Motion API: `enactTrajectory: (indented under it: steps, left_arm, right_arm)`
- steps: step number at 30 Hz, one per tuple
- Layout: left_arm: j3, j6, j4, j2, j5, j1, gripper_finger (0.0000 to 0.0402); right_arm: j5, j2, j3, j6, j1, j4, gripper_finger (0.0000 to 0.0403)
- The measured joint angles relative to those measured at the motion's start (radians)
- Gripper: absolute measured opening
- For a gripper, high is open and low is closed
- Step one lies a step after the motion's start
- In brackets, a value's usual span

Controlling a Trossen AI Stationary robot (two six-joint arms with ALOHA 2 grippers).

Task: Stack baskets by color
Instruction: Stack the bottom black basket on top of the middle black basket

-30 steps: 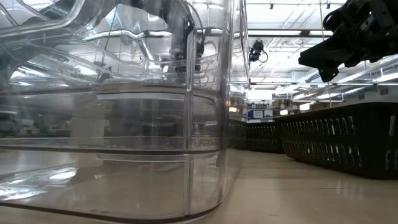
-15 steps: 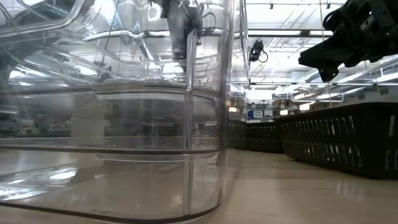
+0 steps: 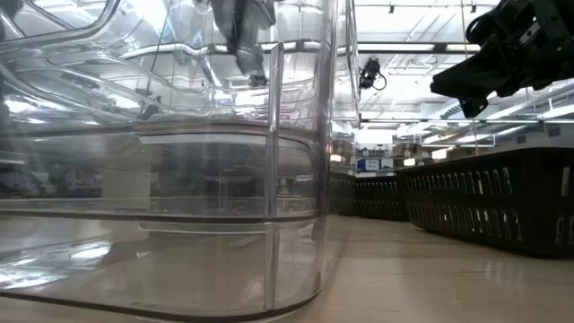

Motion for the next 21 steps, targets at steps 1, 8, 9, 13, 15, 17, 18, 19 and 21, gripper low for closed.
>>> enactTrajectory:
  steps: [1, 8, 9, 13, 15, 17, 18, 19, 21]
  left_arm:
    - [-0.044, -0.012, 0.027, -0.027, 0.0, -0.016, 0.0089]
    - [-0.279, -0.092, 0.258, -0.201, -0.003, -0.098, 0.0069]
    - [-0.305, -0.097, 0.284, -0.222, -0.004, -0.105, 0.0066]
    - [-0.412, -0.111, 0.445, -0.312, -0.005, -0.14, 0.0052]
    - [-0.477, -0.115, 0.542, -0.358, -0.006, -0.156, 0.0046]
    - [-0.545, -0.115, 0.634, -0.399, -0.022, -0.171, 0.004]
    - [-0.58, -0.115, 0.678, -0.421, -0.037, -0.178, 0.0038]
    - [-0.614, -0.114, 0.712, -0.441, -0.049, -0.181, 0.0035]
    - [-0.676, -0.106, 0.784, -0.478, -0.076, -0.185, 0.003]
  right_arm:
    - [0.001, 0.0, 0.0, -0.033, 0.0, 0.0, 0.0087]
    - [0.0, 0.0, 0.0, -0.158, 0.0, 0.0, 0.0087]
    - [0.0, 0.0, 0.0, -0.158, 0.0, 0.001, 0.0087]
    - [0.001, 0.005, 0.0, -0.158, 0.0, 0.03, 0.0086]
    - [0.0, 0.006, 0.0, -0.157, 0.0, 0.079, 0.0087]
    - [-0.003, 0.015, 0.0, -0.141, 0.0, 0.138, 0.0087]
    - [-0.003, 0.017, 0.0, -0.122, 0.0, 0.156, 0.0086]
    - [-0.003, 0.025, 0.0, -0.1, 0.0, 0.176, 0.0086]
    - [-0.006, 0.031, 0.0, -0.06, 0.0, 0.196, 0.0086]
